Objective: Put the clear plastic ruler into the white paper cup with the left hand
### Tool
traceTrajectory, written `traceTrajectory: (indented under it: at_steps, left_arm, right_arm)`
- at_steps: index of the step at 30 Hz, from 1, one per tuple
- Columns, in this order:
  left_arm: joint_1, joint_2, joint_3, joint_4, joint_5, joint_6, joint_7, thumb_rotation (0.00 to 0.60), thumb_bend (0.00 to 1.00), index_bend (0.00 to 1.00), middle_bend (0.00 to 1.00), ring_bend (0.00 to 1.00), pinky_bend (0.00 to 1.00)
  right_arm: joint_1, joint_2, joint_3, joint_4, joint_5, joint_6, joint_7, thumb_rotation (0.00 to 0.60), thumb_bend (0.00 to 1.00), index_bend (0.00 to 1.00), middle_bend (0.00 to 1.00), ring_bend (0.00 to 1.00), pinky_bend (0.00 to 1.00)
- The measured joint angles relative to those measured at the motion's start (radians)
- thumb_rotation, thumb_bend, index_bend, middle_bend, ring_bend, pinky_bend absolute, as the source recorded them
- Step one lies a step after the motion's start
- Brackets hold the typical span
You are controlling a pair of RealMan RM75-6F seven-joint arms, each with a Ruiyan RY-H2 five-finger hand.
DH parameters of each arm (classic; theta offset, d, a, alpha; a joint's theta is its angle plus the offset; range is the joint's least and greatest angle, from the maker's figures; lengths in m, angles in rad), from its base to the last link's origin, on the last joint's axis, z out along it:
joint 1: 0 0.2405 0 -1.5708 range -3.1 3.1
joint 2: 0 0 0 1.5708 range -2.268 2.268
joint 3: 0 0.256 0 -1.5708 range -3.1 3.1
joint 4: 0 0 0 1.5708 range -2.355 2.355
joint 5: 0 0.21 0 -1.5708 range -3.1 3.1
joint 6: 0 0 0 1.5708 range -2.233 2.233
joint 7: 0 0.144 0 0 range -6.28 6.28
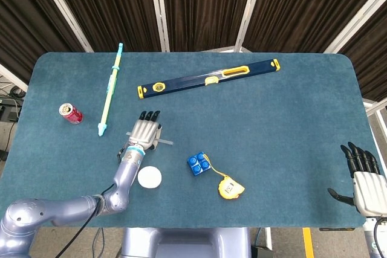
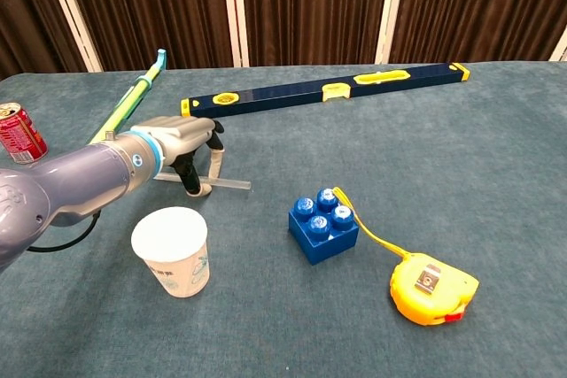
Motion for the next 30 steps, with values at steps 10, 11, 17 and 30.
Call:
traceTrajectory:
  at_steps: [10,11,17,30]
  left_arm:
    - [0.024,0.074,-0.013,-0.088,0.031,0.044,-0.034,0.6,0.49,0.57,0.0,0.0,0.0]
    - [0.026,0.084,-0.015,-0.1,0.034,0.049,-0.037,0.6,0.49,0.57,0.0,0.0,0.0]
    - [0.049,0.162,-0.033,-0.199,0.052,0.08,-0.068,0.6,0.49,0.57,0.0,0.0,0.0]
    - [0.164,0.308,-0.191,-0.558,0.021,0.115,-0.424,0.6,0.49,0.58,0.0,0.0,0.0]
  right_arm:
    - [-0.001,-0.001,0.0,-0.001,0.0,0.003,-0.003,0.6,0.1,0.0,0.0,0.0,0.0]
    - [-0.001,-0.002,0.0,-0.001,0.0,0.003,-0.004,0.6,0.1,0.0,0.0,0.0,0.0]
    - [-0.004,-0.005,-0.001,-0.001,-0.003,0.011,-0.011,0.6,0.1,0.0,0.0,0.0,0.0]
    - [-0.012,-0.012,-0.003,0.001,-0.008,0.025,-0.021,0.6,0.09,0.0,0.0,0.0,0.0]
